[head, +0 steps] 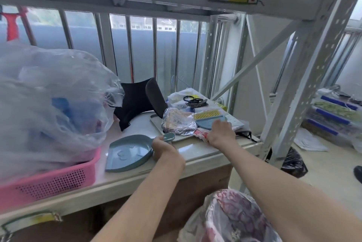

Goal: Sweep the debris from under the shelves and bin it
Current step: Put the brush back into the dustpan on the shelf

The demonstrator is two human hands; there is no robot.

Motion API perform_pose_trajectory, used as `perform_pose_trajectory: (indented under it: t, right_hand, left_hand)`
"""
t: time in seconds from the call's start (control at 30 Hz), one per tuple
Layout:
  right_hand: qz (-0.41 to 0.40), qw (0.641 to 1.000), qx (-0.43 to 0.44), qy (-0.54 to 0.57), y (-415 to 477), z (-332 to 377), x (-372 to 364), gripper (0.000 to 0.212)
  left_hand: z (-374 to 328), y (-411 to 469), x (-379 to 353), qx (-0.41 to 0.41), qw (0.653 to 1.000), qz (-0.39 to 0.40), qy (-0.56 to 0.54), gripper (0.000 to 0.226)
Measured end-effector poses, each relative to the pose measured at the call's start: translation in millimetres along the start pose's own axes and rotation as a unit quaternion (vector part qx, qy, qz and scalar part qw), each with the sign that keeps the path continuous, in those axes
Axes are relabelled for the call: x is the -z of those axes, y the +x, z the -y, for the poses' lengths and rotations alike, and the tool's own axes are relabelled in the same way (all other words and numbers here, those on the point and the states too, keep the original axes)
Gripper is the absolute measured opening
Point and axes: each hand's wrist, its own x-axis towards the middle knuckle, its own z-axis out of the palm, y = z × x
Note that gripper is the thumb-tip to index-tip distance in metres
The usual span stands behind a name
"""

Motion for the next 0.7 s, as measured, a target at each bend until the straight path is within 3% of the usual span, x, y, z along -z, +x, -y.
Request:
perform_pose_trajectory:
  t: [0.3,0.47,0.7]
  right_hand:
    - [-0.009,1.000,-0.025,0.010,-5.1,-1.4,11.1,0.035]
    - [-0.011,0.999,-0.030,0.004,-22.6,-1.6,20.0,0.033]
    - [-0.039,0.998,-0.044,0.003,-49.2,-10.7,33.8,0.032]
  left_hand:
    - [-0.8,-5.6,5.2,-0.023,0.996,-0.063,-0.065,0.022]
    - [2.0,1.1,16.3,-0.020,0.997,-0.070,-0.003,0.042]
    - [1.9,-21.4,23.4,-0.024,0.998,-0.066,0.004,0.042]
